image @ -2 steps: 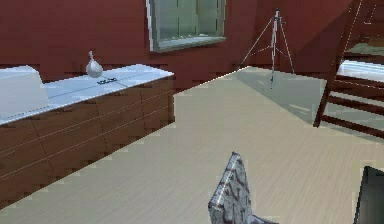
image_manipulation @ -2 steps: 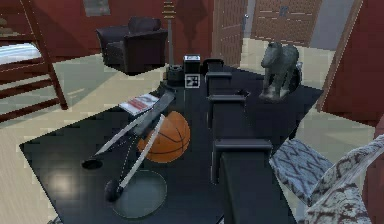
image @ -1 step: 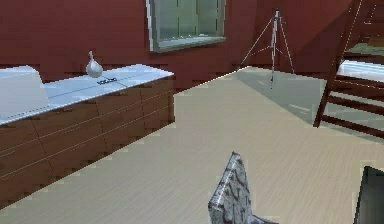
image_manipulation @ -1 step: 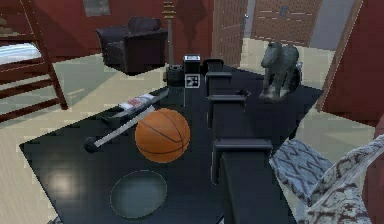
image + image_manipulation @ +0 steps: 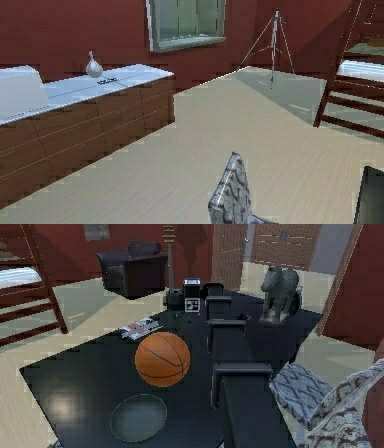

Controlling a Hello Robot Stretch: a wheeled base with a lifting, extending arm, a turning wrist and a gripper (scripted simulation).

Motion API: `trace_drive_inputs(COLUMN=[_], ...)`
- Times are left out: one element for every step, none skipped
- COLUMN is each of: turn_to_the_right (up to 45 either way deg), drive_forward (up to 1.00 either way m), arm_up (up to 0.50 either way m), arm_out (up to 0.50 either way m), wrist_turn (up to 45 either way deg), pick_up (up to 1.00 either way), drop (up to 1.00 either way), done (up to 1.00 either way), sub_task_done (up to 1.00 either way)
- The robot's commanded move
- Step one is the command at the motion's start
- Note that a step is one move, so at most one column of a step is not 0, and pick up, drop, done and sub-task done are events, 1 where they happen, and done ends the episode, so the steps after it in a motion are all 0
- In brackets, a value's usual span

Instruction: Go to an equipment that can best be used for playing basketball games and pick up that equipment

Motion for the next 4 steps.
trace_drive_inputs(turn_to_the_right=[0.0,0.0,0.0,0.0], drive_forward=[0.0,0.0,0.0,0.0], arm_up=[0.0,-0.2,0.0,0.1], arm_out=[0.0,0.0,0.0,0.0], wrist_turn=[18.0,0.0,0.0,0.0], pick_up=[0.0,0.0,1.0,0.0], drop=[0.0,0.0,0.0,0.0], done=[0.0,0.0,0.0,0.0], sub_task_done=[0.0,0.0,0.0,0.0])
